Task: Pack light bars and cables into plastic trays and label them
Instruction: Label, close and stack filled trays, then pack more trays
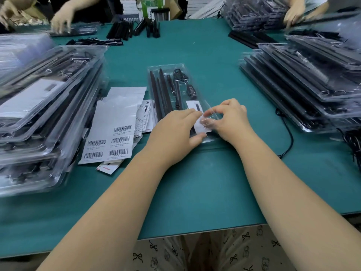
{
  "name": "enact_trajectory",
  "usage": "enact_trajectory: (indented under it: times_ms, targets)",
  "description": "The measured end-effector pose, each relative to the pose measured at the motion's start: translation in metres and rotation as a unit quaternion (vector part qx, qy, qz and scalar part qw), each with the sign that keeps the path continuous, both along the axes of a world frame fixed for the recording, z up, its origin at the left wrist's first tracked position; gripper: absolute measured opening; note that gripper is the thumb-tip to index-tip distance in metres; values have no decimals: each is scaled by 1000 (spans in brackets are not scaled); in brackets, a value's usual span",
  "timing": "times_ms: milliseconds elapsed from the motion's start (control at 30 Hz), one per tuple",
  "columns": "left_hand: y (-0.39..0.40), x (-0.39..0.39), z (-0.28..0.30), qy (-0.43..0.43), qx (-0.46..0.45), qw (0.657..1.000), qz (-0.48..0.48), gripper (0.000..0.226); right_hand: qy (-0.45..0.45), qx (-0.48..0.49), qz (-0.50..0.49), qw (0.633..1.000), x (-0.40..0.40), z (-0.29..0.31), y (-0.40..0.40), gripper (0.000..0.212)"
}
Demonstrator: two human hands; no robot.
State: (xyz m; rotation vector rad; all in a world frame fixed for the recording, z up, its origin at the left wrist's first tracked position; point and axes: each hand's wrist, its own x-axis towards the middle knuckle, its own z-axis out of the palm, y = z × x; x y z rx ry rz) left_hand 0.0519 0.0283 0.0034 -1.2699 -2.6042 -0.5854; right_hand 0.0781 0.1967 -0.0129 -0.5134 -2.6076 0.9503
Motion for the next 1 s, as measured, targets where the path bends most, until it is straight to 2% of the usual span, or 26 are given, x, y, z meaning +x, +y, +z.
enact_trajectory:
  times_ms: [100, 200, 333, 567, 667, 800, 867, 933, 1000]
  targets:
    - [0, 0, 0, -12, -17, 1000, -6, 56, -47, 37, 7, 998, 3, 4, 3, 27]
    - [-2, 1, -1, -13, -27, 1000, -5, 60, -68, 27, 19, 997, 5, 7, 5, 31]
    - [-7, 0, -1, -68, -19, 997, -18, 62, -98, 20, 64, 993, 13, 9, 11, 35]
    - [-8, -8, -2, -85, -53, 995, -30, 68, -47, 57, 3, 997, 10, 8, 0, 37]
    - [-9, -10, 0, -89, -68, 993, -33, 69, -16, -2, 1, 1000, 12, 10, 1, 35]
    - [-8, -8, 3, -81, -82, 993, -25, 70, -50, 4, 56, 997, 15, 14, 1, 5]
    - [-8, -7, 4, -69, -94, 993, -22, 68, -61, -26, 89, 994, 18, 17, 4, 19]
    - [-8, -5, 3, -61, -104, 993, -20, 67, -52, -107, 93, 989, 24, 21, 8, 33]
    - [-6, -5, 3, -46, -116, 992, -21, 67, -22, -164, 81, 983, 27, 23, 14, 34]
